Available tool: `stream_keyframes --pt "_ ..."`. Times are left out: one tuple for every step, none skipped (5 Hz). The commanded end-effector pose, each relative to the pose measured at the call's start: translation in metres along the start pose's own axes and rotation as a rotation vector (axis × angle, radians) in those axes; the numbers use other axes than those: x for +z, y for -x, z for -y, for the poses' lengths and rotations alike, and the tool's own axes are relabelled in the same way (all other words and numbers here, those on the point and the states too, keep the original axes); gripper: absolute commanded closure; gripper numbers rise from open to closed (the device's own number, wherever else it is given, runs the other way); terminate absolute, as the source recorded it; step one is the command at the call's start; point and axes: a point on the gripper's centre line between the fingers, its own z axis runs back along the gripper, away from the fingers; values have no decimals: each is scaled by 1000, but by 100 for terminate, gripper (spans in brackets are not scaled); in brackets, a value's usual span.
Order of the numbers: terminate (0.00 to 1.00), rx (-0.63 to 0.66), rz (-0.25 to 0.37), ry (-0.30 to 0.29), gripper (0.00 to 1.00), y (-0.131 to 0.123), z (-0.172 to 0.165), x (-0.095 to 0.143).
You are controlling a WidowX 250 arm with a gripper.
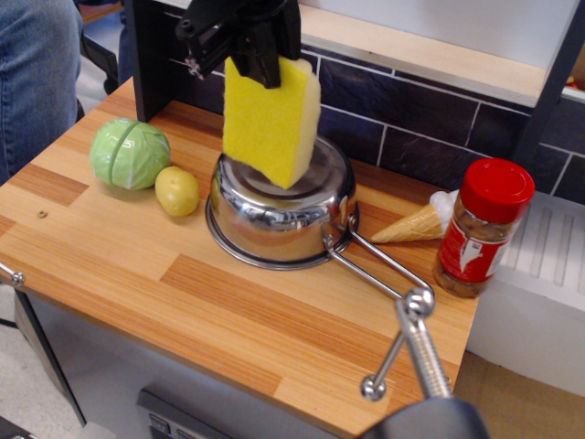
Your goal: Wipe pot with sponge
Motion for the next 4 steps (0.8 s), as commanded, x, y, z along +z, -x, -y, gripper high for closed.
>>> stream_keyframes --pt "0 119 45 -19 100 -5 10 -12" --pt "0 164 58 -39 100 -5 5 -16" --pt "0 236 35 -41 100 -8 23 -17" --pt "0 282 64 15 100 -16 43 -15"
